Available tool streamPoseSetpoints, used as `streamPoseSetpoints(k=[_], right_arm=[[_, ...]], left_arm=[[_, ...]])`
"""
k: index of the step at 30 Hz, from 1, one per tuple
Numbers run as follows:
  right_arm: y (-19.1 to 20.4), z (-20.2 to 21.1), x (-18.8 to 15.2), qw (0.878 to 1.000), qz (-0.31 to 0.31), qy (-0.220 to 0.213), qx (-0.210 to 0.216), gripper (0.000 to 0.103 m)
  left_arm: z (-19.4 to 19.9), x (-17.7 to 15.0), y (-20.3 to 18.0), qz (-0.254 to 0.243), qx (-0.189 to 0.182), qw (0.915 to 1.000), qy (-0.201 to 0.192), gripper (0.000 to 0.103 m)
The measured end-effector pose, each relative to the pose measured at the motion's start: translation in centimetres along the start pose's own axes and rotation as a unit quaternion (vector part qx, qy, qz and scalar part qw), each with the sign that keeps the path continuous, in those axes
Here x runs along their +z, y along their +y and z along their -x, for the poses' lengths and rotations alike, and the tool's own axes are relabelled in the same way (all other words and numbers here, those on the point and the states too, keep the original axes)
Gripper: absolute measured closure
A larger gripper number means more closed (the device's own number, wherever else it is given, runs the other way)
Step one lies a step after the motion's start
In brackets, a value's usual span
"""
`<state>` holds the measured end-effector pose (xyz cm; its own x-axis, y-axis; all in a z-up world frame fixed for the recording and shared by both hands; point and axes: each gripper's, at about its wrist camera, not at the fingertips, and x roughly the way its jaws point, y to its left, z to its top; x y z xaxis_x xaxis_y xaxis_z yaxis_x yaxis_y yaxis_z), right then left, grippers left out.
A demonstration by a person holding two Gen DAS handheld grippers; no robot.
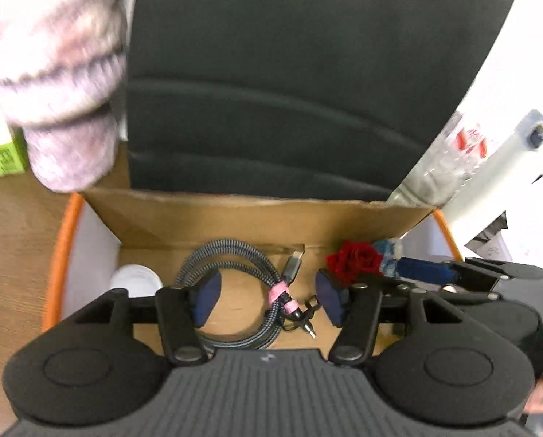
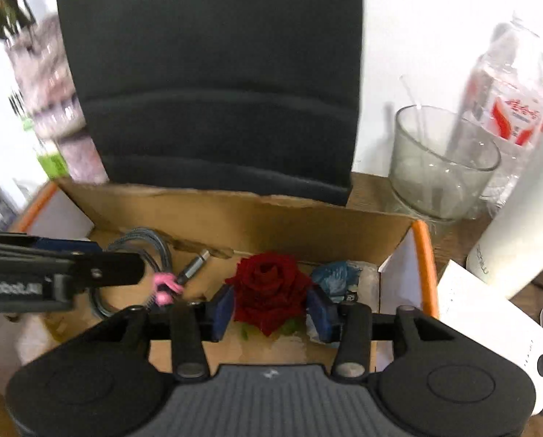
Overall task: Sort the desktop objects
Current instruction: 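Carry the cable and rose into the box and open both tools, then withdraw both tools from the box back over the table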
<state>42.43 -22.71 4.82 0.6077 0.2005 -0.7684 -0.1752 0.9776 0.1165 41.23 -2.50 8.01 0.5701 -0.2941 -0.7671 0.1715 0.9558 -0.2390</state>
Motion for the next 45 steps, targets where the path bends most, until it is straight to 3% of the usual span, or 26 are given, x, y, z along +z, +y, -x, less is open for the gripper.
streamPoseSetpoints(k=[6, 9, 12, 17, 21, 24, 27, 31, 35, 39, 45], right_arm=[[0.5, 5.0, -1.5, 1.0, -0.009, -0.018, -0.008, 0.04], [1.5, 8.1, -3.9, 1.0, 0.0, -0.028, -0.005, 0.037], [2.7, 10.9, -6.8, 0.999, -0.006, -0.049, -0.003, 0.033], [4.5, 16.2, -14.2, 0.995, 0.001, -0.101, -0.01, 0.026], [5.6, 19.6, -22.0, 0.992, -0.002, -0.126, -0.017, 0.023], [6.3, 21.3, -27.2, 0.992, -0.006, -0.128, -0.012, 0.022], [7.3, 22.7, -32.1, 0.992, -0.005, -0.124, -0.011, 0.022], [9.2, 24.0, -36.5, 0.991, 0.025, -0.125, -0.041, 0.021], [9.9, 25.5, -39.2, 0.99, 0.027, -0.138, -0.028, 0.015], [10.5, 25.9, -40.9, 0.989, 0.033, -0.142, -0.019, 0.013], [10.7, 25.8, -41.0, 0.988, 0.029, -0.151, -0.021, 0.013]], left_arm=[[4.7, -1.4, 0.1, 0.008, 0.061, 0.998, -0.014, 0.019], [7.6, -3.9, -0.4, 0.01, 0.1, 0.9938, -0.047, 0.012], [10.1, -7.2, -1.4, -0.004, 0.133, 0.989, -0.065, 0.011], [15.4, -14.3, -3.3, -0.015, 0.117, 0.9869, -0.11, 0.001], [18.3, -21.7, -3.5, -0.016, 0.105, 0.9859, -0.13, 0.0], [19.4, -27.0, -3.9, -0.031, 0.115, 0.9847, -0.128, 0.0], [20.4, -32.5, -3.5, -0.02, 0.1, 0.9842, -0.144, 0.0], [21.5, -37.8, -3.0, -0.01, 0.119, 0.9804, -0.157, 0.0], [22.3, -40.0, -2.9, -0.034, 0.144, 0.9749, -0.167, 0.0], [22.9, -41.0, -2.9, -0.037, 0.146, 0.9703, -0.189, 0.0], [22.1, -41.0, -3.8, -0.071, 0.163, 0.9701, -0.165, 0.0]])
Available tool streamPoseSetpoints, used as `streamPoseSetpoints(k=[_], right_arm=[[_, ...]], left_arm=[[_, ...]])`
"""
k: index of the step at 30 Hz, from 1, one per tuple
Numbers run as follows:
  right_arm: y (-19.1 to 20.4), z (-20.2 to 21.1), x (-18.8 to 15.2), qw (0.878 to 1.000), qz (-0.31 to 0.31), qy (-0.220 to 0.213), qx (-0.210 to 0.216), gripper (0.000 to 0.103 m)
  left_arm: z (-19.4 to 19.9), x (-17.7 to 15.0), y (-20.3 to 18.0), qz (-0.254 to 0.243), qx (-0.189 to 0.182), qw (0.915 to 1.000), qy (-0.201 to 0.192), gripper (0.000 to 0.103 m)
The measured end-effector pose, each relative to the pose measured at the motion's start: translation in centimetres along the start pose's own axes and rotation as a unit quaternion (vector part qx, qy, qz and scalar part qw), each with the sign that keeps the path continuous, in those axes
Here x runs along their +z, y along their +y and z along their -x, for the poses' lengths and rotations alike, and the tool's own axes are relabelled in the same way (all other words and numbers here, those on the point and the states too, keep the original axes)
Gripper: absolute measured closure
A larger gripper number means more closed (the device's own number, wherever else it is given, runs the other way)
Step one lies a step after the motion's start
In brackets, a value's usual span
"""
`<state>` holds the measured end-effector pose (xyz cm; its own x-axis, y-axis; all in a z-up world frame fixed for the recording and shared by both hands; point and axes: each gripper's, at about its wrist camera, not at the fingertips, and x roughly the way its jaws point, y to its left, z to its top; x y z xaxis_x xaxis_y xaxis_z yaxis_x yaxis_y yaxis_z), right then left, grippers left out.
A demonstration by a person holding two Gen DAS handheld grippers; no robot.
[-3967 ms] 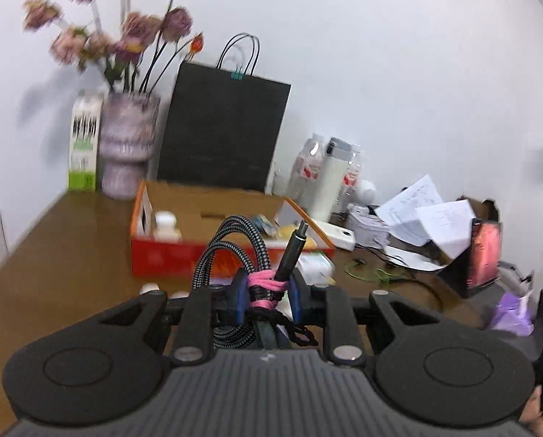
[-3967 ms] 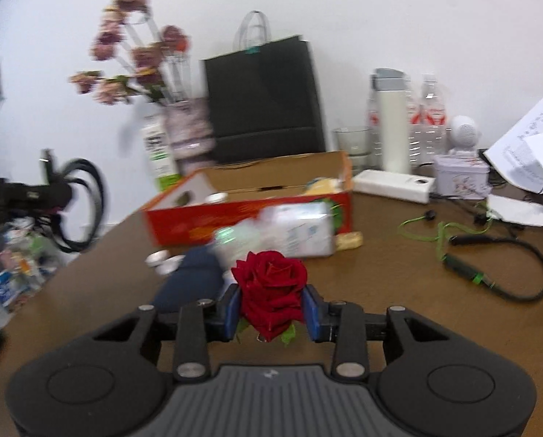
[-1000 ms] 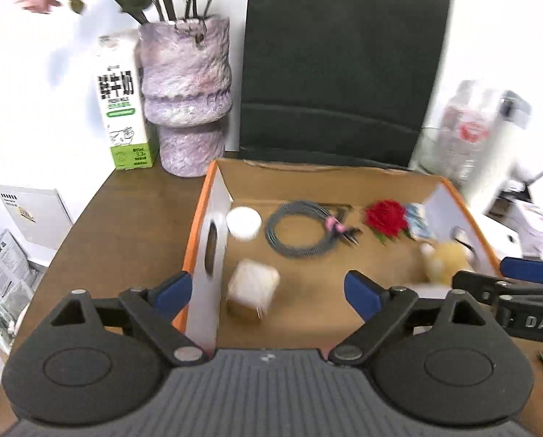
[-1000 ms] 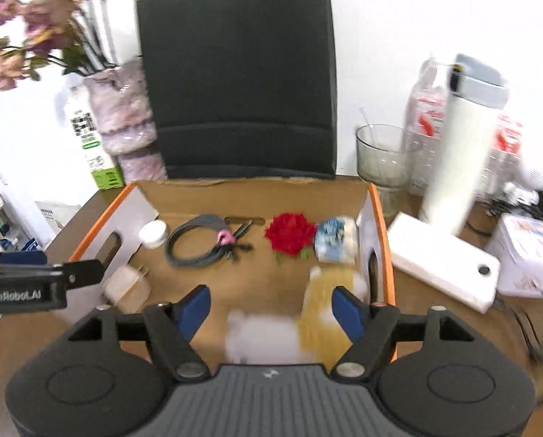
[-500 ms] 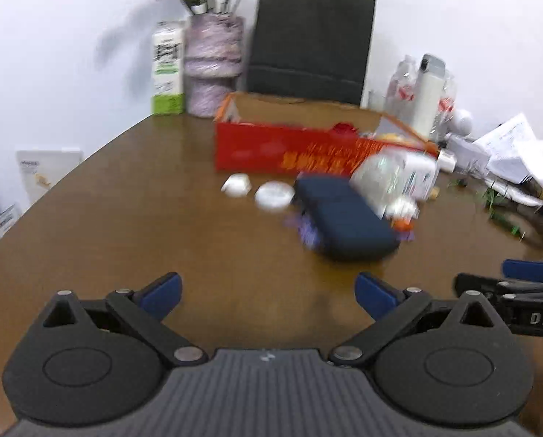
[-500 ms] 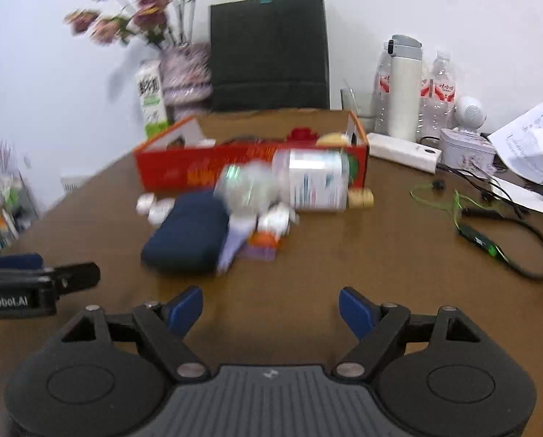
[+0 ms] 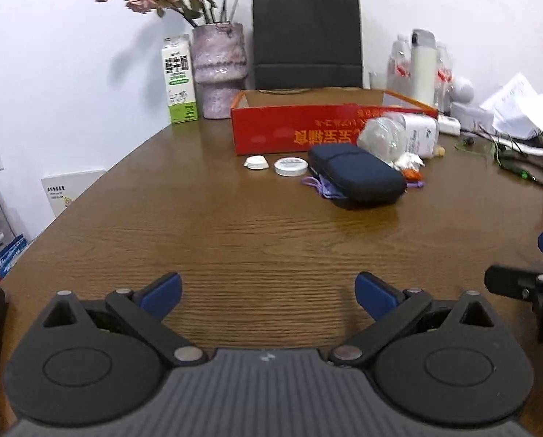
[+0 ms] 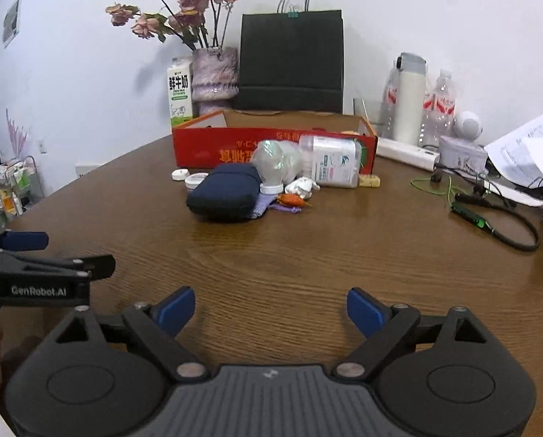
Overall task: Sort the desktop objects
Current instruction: 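Withdraw both tools from the box back over the table, then grasp the white round lid with the left tool while the right tool grasps the clear plastic bag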
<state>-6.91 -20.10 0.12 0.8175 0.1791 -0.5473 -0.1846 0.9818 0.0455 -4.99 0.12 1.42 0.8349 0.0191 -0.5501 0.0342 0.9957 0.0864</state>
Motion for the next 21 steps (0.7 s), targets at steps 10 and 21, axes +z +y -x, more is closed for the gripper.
streamPoseSetpoints(k=[10, 21], right_arm=[[-0.4, 0.0, -0.2, 1.0, -0.011, -0.008, -0.007, 0.013], [-1.2, -1.5, 2.8, 0.999, -0.027, 0.003, 0.037, 0.015]], left_arm=[[-0.2, -0.1, -0.3, -0.004, -0.013, 0.9999, 0.006, 0.0], [-2.1, 3.2, 2.3, 0.048, -0.043, 0.9977, -0.019, 0.002]])
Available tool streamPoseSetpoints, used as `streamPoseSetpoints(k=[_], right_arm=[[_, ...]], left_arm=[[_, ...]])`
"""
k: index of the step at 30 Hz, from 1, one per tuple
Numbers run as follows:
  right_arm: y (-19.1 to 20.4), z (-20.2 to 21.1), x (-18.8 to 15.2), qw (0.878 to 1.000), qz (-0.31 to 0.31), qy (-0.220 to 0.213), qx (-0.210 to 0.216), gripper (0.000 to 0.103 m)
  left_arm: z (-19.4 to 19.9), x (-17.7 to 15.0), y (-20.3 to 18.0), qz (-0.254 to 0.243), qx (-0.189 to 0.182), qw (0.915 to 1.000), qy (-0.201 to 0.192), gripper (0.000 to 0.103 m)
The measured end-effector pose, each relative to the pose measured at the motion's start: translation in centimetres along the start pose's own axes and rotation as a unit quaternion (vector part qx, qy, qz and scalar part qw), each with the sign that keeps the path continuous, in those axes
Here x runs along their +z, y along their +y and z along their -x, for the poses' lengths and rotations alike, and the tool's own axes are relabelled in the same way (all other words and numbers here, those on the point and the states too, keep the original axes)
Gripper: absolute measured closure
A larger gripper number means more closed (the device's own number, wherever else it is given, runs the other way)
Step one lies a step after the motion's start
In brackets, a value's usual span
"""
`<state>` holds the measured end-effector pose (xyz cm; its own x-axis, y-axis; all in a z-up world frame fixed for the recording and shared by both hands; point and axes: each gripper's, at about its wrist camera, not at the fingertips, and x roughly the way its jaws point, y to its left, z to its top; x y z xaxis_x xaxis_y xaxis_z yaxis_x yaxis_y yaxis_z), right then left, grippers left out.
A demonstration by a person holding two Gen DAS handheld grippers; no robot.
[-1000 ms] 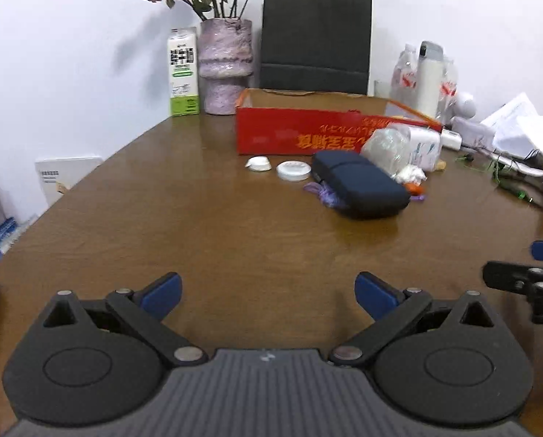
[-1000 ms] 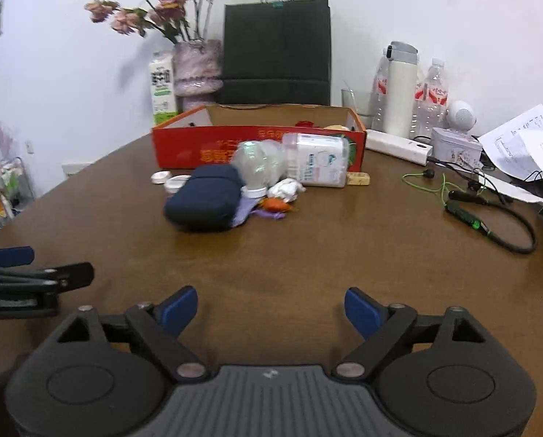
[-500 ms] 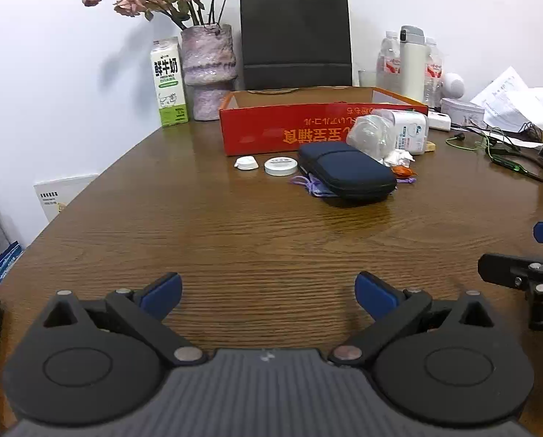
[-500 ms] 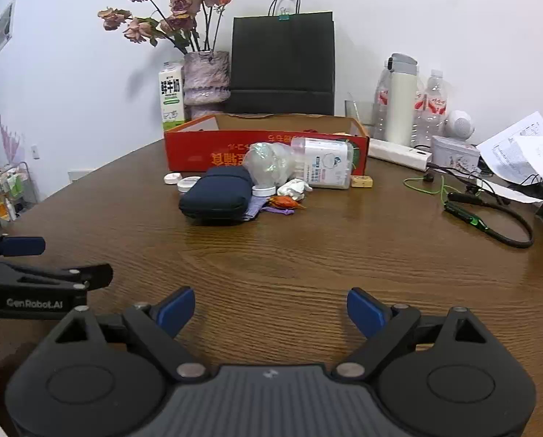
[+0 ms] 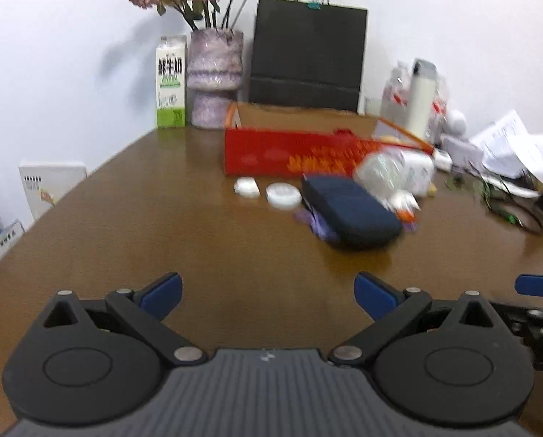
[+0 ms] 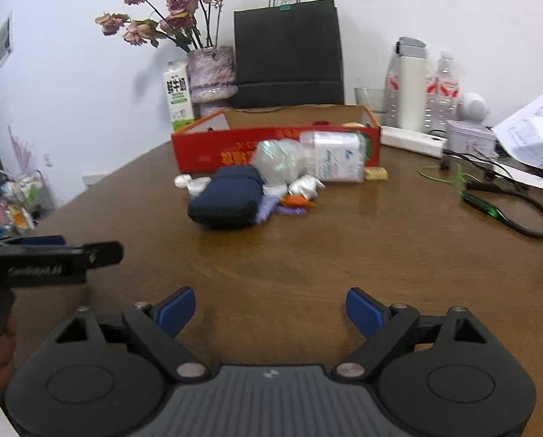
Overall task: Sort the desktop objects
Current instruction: 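Grasp the white round lid with the left tool while the right tool grasps the clear plastic bag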
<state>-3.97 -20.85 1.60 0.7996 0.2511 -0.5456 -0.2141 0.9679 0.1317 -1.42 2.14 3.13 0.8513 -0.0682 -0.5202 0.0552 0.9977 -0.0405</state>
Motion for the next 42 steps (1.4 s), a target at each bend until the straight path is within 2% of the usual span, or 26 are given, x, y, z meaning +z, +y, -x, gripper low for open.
streamPoseSetpoints(k=[3, 4, 6, 8, 10, 11, 14, 16, 18, 19, 20, 23, 30, 35, 38, 42], right_arm=[[-0.4, -1.7, 3.2, 1.0, 0.011, -0.024, -0.001, 0.019], [-0.5, -2.4, 4.2, 0.999, 0.014, -0.031, -0.003, 0.019], [-0.7, -4.2, 6.3, 0.999, 0.019, -0.042, -0.004, 0.019], [-0.9, -6.6, 8.0, 0.999, 0.018, -0.04, -0.003, 0.022], [-1.2, -9.0, 9.5, 0.999, 0.009, -0.032, -0.006, 0.038], [-1.3, -10.3, 10.0, 1.0, 0.003, -0.026, -0.01, 0.038], [-1.8, -13.4, 10.7, 1.0, -0.018, -0.011, -0.018, 0.039], [-2.2, -14.9, 10.7, 0.999, -0.033, -0.005, -0.016, 0.044], [-2.6, -15.7, 10.7, 0.999, -0.046, 0.005, -0.005, 0.05], [-2.7, -15.9, 10.6, 0.999, -0.049, 0.005, 0.0, 0.055], [-2.7, -15.9, 10.5, 0.999, -0.05, 0.003, 0.003, 0.057], [-2.6, -15.7, 10.2, 0.999, -0.042, -0.005, 0.003, 0.063], [-2.5, -14.2, 10.4, 0.998, -0.045, -0.034, 0.017, 0.068], [-1.9, -10.5, 11.1, 0.997, -0.033, -0.07, 0.018, 0.068], [-1.5, -7.8, 10.7, 0.996, -0.026, -0.077, 0.026, 0.068], [-0.7, -4.9, 8.6, 0.998, -0.01, -0.063, 0.018, 0.068]], left_arm=[[-3.0, 2.4, 0.5, -0.011, 0.01, 0.9999, -0.001, 0.014], [-4.1, 3.3, 0.7, -0.008, 0.013, 0.9999, 0.004, 0.015], [-6.7, 4.9, 1.6, 0.009, 0.008, 0.9998, 0.014, 0.022], [-9.2, 6.4, 2.3, 0.031, 0.01, 0.9993, 0.019, 0.025], [-11.6, 7.5, 2.9, 0.042, 0.015, 0.9988, 0.022, 0.028], [-12.7, 8.0, 3.1, 0.045, 0.017, 0.9984, 0.028, 0.032], [-15.2, 8.7, 3.3, 0.045, 0.0, 0.9983, 0.036, 0.035], [-16.3, 8.8, 3.3, 0.041, -0.007, 0.9982, 0.043, 0.041], [-17.0, 8.7, 3.2, 0.037, -0.012, 0.998, 0.05, 0.055], [-17.3, 8.6, 3.2, 0.035, -0.013, 0.9977, 0.057, 0.059], [-17.5, 8.4, 3.1, 0.032, -0.015, 0.9976, 0.059, 0.065], [-17.4, 8.0, 2.9, 0.02, -0.012, 0.9984, 0.051, 0.076], [-16.5, 8.3, 2.9, 0.022, -0.013, 0.9985, 0.049, 0.077], [-11.6, 9.7, 2.8, 0.031, -0.029, 0.9991, -0.004, 0.077], [-8.4, 9.3, 1.9, 0.021, -0.05, 0.9984, -0.012, 0.077], [-5.1, 7.1, 0.4, 0.009, -0.082, 0.9966, 0.002, 0.077]])
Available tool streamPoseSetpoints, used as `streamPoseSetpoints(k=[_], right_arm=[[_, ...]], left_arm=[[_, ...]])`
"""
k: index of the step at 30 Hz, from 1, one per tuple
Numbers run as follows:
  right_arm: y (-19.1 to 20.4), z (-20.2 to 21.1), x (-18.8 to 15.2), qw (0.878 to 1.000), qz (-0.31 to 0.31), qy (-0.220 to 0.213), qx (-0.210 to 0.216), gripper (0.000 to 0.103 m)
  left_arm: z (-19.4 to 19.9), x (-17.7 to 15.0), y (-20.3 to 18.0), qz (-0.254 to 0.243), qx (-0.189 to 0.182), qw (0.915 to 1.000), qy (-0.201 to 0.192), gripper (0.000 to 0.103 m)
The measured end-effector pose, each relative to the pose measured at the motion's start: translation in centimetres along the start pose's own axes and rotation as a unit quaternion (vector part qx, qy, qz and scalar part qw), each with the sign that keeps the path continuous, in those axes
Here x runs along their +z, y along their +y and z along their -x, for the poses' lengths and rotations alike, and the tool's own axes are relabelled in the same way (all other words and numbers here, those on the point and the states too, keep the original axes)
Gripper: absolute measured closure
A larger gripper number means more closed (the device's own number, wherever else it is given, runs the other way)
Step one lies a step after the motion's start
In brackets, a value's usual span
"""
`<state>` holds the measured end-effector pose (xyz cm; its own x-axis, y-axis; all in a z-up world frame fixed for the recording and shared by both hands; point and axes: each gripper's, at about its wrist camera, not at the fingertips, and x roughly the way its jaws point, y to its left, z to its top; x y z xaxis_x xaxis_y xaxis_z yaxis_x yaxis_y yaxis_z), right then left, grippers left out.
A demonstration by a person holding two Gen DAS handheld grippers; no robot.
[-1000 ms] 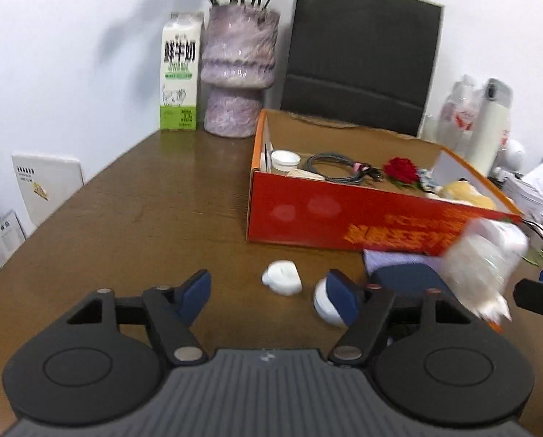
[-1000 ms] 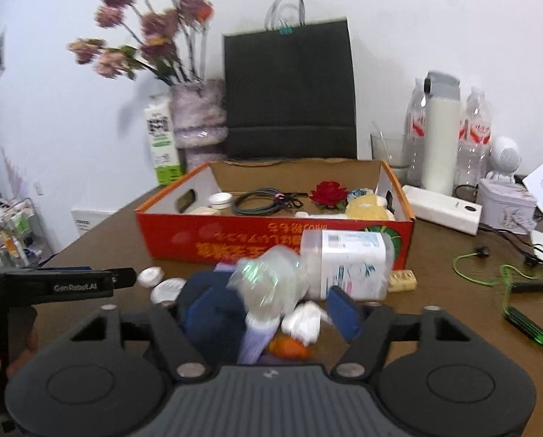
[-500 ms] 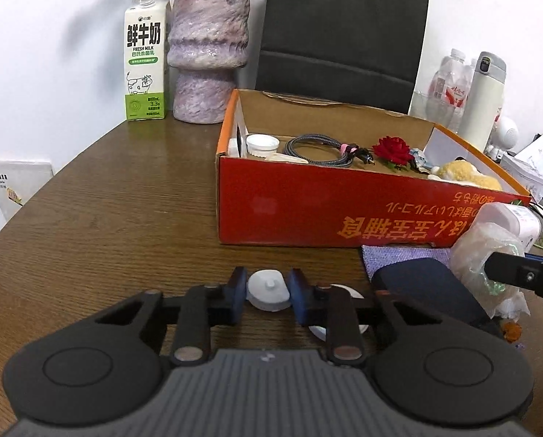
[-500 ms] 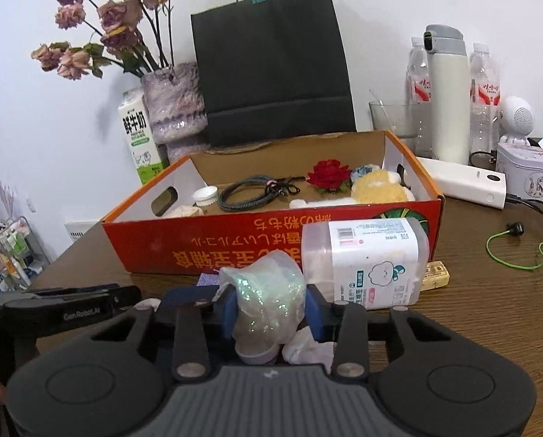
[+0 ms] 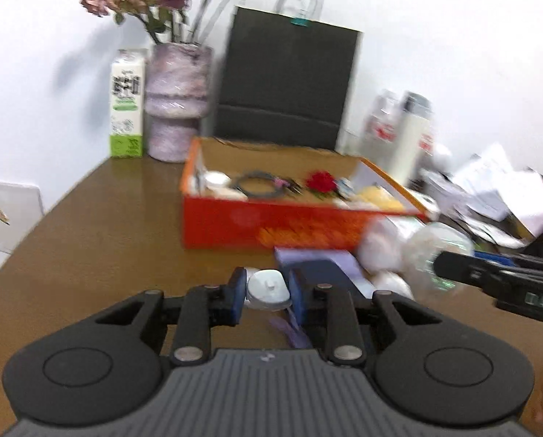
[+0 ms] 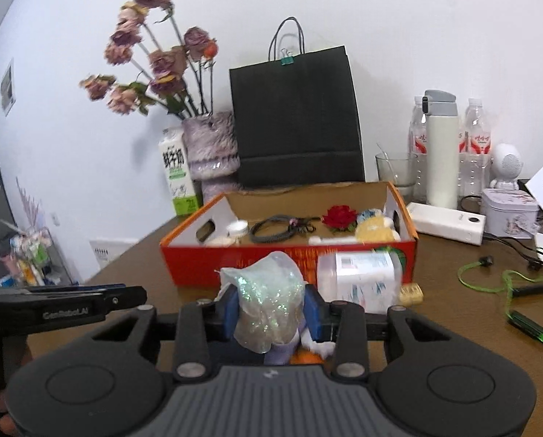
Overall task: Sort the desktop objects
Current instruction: 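Grasp the white round lid with the left tool while the right tool grasps the clear plastic bag, then carry the lid and plastic bag into the box and open both tools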
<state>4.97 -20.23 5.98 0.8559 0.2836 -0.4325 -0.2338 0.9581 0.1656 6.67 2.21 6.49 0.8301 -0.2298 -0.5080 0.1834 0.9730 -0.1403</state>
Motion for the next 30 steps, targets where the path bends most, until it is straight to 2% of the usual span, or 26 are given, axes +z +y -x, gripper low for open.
streamPoseSetpoints(k=[6, 9, 14, 22, 30], right_arm=[[0.1, 3.8, -4.3, 0.999, -0.006, 0.035, -0.006, 0.068], [0.0, 5.8, -6.3, 0.999, -0.009, 0.048, -0.013, 0.068], [0.1, 9.1, -8.7, 0.998, -0.017, 0.051, -0.015, 0.068], [-0.5, 11.5, -9.4, 0.998, -0.046, 0.035, -0.005, 0.068], [-0.4, 12.0, -8.1, 0.999, -0.041, 0.021, -0.002, 0.068]], left_arm=[[3.7, -3.9, -2.2, -0.003, -0.019, 0.9997, 0.015, 0.077], [5.1, -5.7, -2.8, -0.003, -0.013, 0.9996, 0.024, 0.077], [7.3, -8.1, -3.3, 0.007, -0.015, 0.9993, 0.034, 0.077], [9.3, -9.0, -4.2, -0.008, -0.014, 0.9996, 0.023, 0.077], [9.7, -7.8, -4.3, -0.008, -0.02, 0.9998, 0.006, 0.077]])
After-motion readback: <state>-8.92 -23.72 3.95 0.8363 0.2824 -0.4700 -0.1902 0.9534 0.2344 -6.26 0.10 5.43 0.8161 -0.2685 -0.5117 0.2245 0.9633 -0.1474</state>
